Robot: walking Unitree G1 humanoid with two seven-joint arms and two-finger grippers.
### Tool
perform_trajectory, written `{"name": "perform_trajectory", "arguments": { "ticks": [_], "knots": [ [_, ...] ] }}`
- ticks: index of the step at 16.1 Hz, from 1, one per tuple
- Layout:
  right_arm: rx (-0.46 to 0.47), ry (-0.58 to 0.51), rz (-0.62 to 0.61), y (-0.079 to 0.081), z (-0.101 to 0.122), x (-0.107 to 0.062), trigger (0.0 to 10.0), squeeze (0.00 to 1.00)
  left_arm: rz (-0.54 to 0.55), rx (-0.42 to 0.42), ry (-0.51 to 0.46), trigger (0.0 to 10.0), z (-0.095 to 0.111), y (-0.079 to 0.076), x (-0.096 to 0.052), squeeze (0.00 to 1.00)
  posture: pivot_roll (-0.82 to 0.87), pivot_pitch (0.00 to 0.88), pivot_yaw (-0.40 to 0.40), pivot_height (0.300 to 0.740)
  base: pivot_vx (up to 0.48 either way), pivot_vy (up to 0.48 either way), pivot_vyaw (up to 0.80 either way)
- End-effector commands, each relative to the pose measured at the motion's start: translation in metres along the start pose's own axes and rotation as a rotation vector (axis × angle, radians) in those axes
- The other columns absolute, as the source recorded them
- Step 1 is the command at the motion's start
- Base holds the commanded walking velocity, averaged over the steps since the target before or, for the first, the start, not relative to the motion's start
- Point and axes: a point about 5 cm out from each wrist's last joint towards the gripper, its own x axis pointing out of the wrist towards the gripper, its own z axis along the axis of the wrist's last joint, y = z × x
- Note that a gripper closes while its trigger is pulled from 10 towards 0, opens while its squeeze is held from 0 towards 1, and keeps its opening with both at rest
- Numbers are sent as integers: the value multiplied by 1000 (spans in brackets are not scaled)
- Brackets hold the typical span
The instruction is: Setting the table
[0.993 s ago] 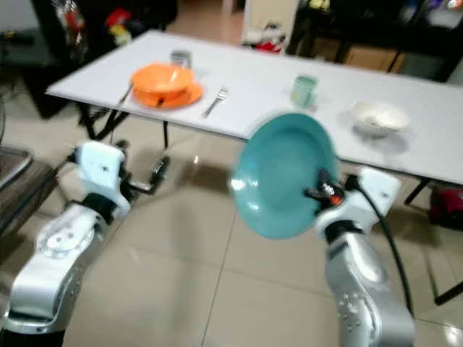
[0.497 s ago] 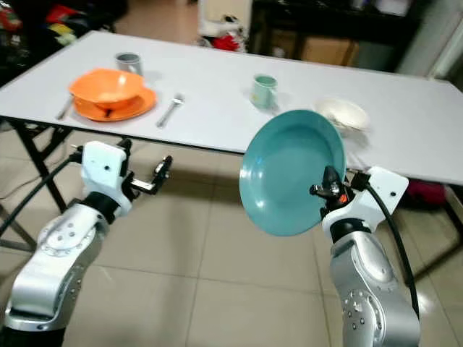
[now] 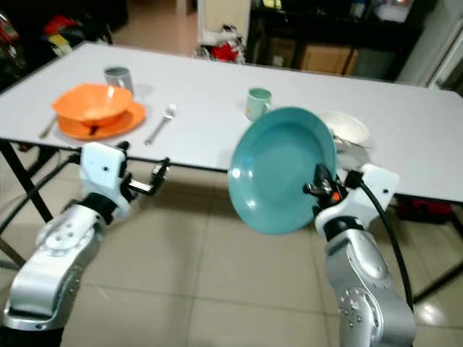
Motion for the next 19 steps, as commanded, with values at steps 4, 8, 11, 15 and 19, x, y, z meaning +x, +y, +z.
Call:
{"name": "perform_trajectory", "arguments": {
  "ticks": [4,8,11,15,19],
  "knots": [
    [20,3,57,9,2,1,10000,0,2,5,-5,10000,2,2,1,24,50,0,-60,740,388,0,-545],
    [40,11,66,10,1,1,10000,0,2,8,-2,10000,2,3,1,24,50,0,-60,740,389,0,0],
    [61,24,79,11,-1,1,10000,0,0,8,-2,10000,2,3,1,24,54,0,-58,740,386,0,0],
    [67,33,80,10,-2,1,10000,0,-2,8,-3,10000,2,3,2,20,54,0,-58,740,385,0,0],
    [115,60,88,10,-6,0,10000,0,-2,10,-2,10000,2,4,1,27,56,0,-60,740,388,0,0]
  ]
}}
